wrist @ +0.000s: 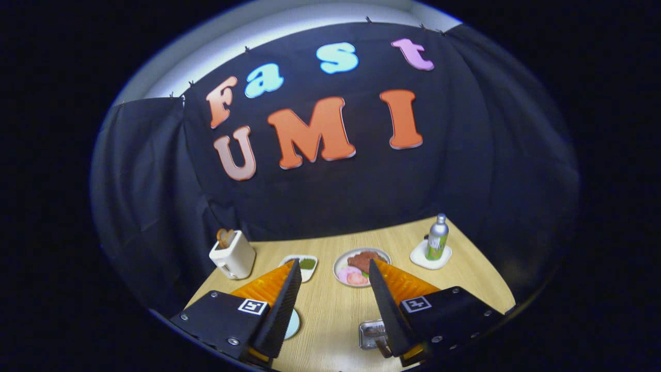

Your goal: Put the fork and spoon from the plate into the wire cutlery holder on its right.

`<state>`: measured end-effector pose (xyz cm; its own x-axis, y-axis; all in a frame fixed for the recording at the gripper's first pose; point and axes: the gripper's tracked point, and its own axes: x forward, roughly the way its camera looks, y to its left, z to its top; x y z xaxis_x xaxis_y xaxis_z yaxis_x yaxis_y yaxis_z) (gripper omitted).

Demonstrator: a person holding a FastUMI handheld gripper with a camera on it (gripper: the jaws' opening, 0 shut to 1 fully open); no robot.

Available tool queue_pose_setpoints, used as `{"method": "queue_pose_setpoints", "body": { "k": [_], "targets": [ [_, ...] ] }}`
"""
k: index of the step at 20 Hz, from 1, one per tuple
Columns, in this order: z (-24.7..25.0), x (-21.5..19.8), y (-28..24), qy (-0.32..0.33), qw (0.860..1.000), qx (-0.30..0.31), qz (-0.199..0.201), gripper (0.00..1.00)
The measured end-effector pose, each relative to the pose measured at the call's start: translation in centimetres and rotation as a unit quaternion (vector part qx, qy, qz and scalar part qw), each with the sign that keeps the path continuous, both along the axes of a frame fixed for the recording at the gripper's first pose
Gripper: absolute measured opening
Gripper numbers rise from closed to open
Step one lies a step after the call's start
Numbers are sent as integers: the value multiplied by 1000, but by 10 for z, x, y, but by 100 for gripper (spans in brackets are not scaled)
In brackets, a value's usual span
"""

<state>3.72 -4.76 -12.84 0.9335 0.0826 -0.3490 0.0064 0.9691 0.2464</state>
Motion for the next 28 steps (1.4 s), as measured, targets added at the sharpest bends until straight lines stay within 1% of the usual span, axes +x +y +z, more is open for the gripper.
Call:
{"method": "queue_pose_setpoints", "body": {
  "k": [2,4,6,10,14,18,20,25,28],
  "targets": [
    [20,-2,2,-18,1000,-15,1,88],
    [53,3,14,-56,998,-20,8,93],
    [71,4,13,-78,997,-27,3,96],
    [97,6,18,-126,992,-22,-10,97],
    [110,4,19,-157,987,-43,-12,96],
    [111,4,28,-167,983,-69,-9,96],
    [113,3,32,-172,982,-72,-7,96],
    [117,4,29,-186,979,-78,-17,96],
    [113,3,28,-183,980,-82,-17,96]
  ]
}}
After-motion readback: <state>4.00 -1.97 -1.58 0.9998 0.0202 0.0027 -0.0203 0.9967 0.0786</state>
